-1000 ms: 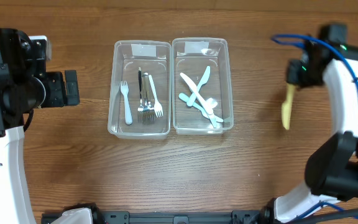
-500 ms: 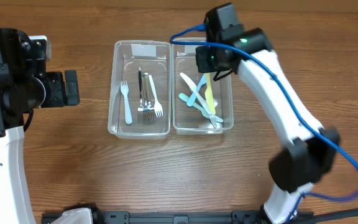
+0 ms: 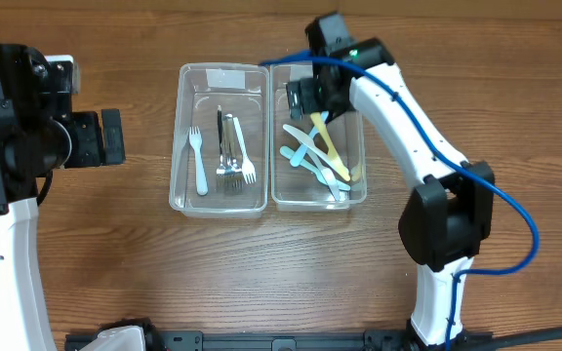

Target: Pack container

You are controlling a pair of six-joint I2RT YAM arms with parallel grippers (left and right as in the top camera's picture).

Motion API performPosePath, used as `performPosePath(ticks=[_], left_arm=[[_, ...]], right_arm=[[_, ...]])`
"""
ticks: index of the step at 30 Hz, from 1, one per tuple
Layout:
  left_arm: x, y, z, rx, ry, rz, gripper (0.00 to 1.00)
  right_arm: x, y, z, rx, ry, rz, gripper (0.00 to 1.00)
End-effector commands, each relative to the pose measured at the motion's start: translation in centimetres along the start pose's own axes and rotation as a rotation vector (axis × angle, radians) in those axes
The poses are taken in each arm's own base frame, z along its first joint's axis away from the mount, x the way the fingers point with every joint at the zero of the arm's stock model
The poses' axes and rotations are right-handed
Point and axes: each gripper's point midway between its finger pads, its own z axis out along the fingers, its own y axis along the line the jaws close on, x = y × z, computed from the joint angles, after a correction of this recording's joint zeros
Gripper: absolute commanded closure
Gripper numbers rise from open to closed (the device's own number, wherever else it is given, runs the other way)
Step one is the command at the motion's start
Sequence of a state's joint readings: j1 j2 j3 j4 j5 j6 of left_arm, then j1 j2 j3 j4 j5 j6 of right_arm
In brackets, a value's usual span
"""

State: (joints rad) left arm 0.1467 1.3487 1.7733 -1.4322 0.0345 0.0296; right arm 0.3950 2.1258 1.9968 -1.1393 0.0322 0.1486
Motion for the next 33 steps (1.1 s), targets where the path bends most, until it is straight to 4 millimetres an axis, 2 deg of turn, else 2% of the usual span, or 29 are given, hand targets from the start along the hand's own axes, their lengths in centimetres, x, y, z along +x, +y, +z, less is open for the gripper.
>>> performPosePath(ticks=[1,2,4,5,7,9,10,11,13,16,18,20,25,28,29,33], left_arm=[[-0.6,-0.9,0.2,0.066,-0.022,0.042,0.00],[-1.1,-1.7,0.1,0.109,-0.046,0.063,0.00],[-2.0,-2.3,0.0,0.135,-0.086,0.100,0.00],[-3.1,-2.4,-0.1,0.130,-0.128,0.114,0.00],[-5.1,-2.2,-0.2,0.116,-0.208,0.124,0.00],[-6.8,-1.8,-0.3,0.092,-0.270,0.128,0.00],[-7.1,-1.6,-0.3,0.078,-0.278,0.127,0.00],[-6.9,-1.5,-0.4,0.073,-0.275,0.126,0.00],[-5.3,-1.8,-0.9,0.082,-0.233,0.126,0.00],[-4.1,-3.2,-4.0,0.089,-0.288,0.178,0.00],[-2.9,-3.4,-6.2,0.025,-0.339,0.221,0.00],[-1.2,-3.4,-7.5,-0.028,-0.363,0.257,0.00],[4.7,-3.2,-9.9,-0.017,-0.450,0.306,0.00],[7.6,-2.4,-10.7,-0.013,-0.509,0.295,0.00],[8.7,-2.2,-10.8,-0.011,-0.529,0.291,0.00],[11.9,-1.8,-10.3,0.017,-0.565,0.275,0.00]], right_arm=[[-5.6,-4.5,-11.3,0.048,-0.304,0.090,0.00],[-6.1,-7.0,-13.1,0.065,-0.347,0.136,0.00],[-6.0,-11.0,-14.5,0.105,-0.367,0.208,0.00],[-5.4,-13.5,-14.7,0.133,-0.352,0.252,0.00],[-4.3,-17.0,-14.8,0.167,-0.325,0.319,0.00],[-3.7,-18.7,-14.8,0.107,-0.309,0.378,0.00],[-2.9,-19.6,-14.8,0.097,-0.288,0.408,0.00],[-2.2,-20.5,-14.9,0.107,-0.270,0.446,0.00],[-0.3,-22.5,-15.6,0.128,-0.235,0.517,0.00],[1.6,-24.5,-17.2,0.134,-0.225,0.599,0.00],[2.6,-25.0,-18.5,0.114,-0.229,0.628,0.00],[3.4,-25.0,-19.7,0.118,-0.242,0.640,0.00],[6.1,-23.4,-22.7,0.130,-0.315,0.626,0.00],[8.4,-21.7,-23.3,0.124,-0.353,0.599,0.00],[9.4,-20.4,-23.2,0.114,-0.371,0.570,0.00],[13.6,-17.0,-22.6,0.177,-0.391,0.491,0.00]])
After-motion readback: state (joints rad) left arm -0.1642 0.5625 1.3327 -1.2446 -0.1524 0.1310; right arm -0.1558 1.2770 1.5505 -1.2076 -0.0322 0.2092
